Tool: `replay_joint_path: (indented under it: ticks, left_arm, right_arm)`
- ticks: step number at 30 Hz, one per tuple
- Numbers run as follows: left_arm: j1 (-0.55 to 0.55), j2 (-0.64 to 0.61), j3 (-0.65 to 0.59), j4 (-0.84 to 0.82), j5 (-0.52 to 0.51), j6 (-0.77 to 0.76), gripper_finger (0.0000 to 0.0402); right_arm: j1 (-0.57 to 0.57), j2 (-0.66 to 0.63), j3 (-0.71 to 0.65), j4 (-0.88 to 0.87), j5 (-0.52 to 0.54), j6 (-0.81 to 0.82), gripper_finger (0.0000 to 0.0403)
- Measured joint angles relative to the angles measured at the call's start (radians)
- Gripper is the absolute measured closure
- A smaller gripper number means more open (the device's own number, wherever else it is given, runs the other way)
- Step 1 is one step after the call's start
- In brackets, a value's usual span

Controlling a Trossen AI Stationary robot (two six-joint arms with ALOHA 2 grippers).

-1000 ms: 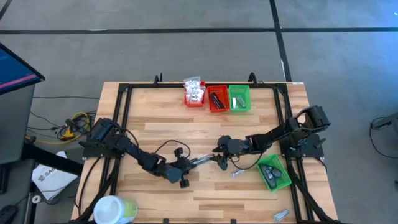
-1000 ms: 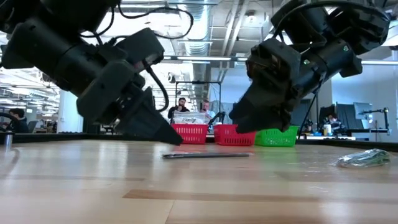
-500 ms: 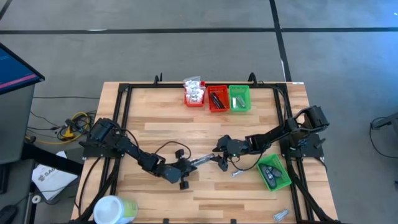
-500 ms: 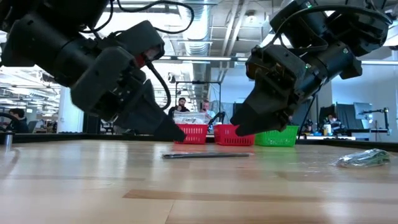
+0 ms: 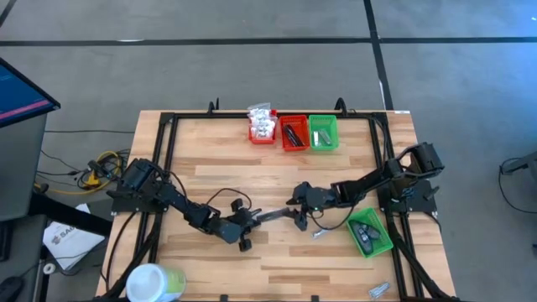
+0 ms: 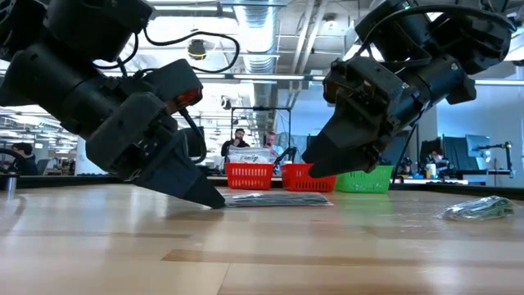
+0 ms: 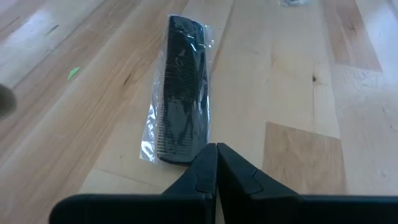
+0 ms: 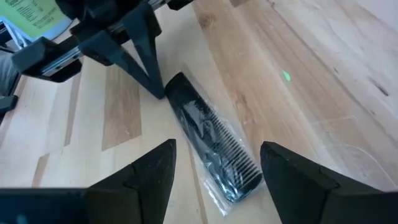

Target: Pick & Place Travel size toiletries

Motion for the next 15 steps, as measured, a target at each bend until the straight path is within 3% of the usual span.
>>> replay_joint_path:
  ticks: [10, 15]
  left_arm:
    - [0.0, 0.0, -0.001, -0.006, 0.0, 0.01, 0.0402]
    - [0.0, 0.0, -0.003, -0.008, 0.007, 0.019, 0.0402]
  right_arm:
    - [-0.041, 0.045, -0.003, -0.021, -0.012, 0.048, 0.0178]
    - [-0.085, 0.126, 0.022, 0.044, -0.094, 0.077, 0.0178]
